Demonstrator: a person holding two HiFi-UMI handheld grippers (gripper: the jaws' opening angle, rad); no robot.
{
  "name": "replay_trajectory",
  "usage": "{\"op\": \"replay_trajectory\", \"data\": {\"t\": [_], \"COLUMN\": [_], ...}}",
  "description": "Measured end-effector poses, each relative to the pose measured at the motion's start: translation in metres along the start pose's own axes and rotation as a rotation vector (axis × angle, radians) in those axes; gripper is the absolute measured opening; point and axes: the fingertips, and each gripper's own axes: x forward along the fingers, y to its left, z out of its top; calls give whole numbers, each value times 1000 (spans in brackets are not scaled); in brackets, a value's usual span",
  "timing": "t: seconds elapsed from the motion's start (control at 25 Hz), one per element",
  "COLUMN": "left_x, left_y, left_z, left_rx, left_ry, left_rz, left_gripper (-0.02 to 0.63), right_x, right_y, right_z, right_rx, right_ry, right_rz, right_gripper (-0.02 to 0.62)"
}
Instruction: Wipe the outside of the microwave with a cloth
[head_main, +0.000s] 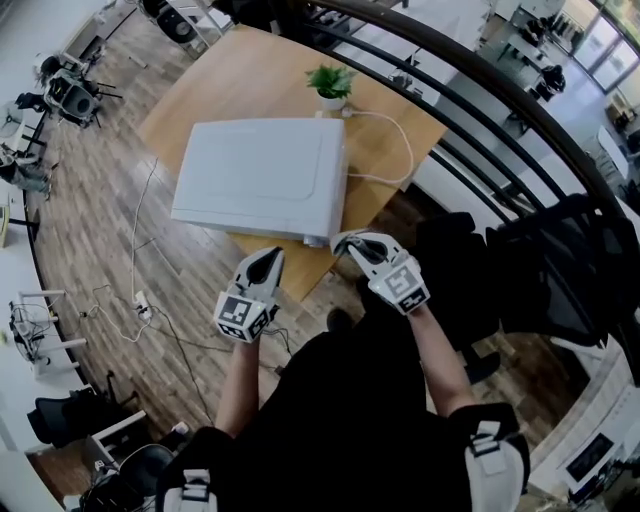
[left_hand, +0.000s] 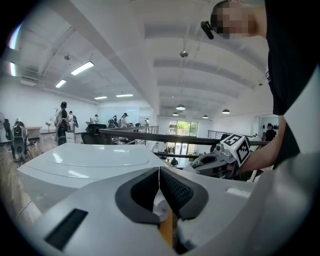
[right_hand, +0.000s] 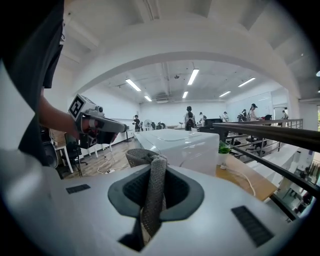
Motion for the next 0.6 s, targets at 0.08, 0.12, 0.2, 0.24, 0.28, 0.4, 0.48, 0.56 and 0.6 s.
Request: {"op": "replay_trajectory", "data": {"t": [0.08, 0.12, 0.2, 0.24, 0.28, 0.4, 0.48, 0.56, 0.6], "left_x": [15, 23, 39, 46, 51, 66, 75, 82, 85], "left_y": [-2, -2, 0, 2, 4, 10, 12, 13, 14], "left_z": [6, 7, 7, 6, 5, 0, -4, -7, -8], "left_rx": [-12, -8, -1, -2, -5, -23, -41, -54, -58], "left_ry": [-2, -2, 4, 8, 14, 27, 35, 44, 49], "left_rz": [15, 19, 27, 34, 42, 60, 67, 74, 77], "left_gripper": [6, 6, 6, 6, 6, 6, 6, 6, 6], "right_x": [7, 11, 22, 27, 32, 46, 53, 58, 60], "right_y": [-6, -10, -15, -16, -16, -17, -17, -18, -18], "right_z": [-1, -1, -4, -5, -6, -7, -8, -9, -8], "right_rx": [2, 7, 9, 6, 2, -4, -7, -8, -8], "right_ry": [-4, -8, -11, -9, -8, -6, -7, -8, -8], "right_rz": [43, 65, 112, 136, 158, 212, 239, 263, 273], "right_gripper": [32, 32, 32, 32, 32, 32, 32, 32, 32]}}
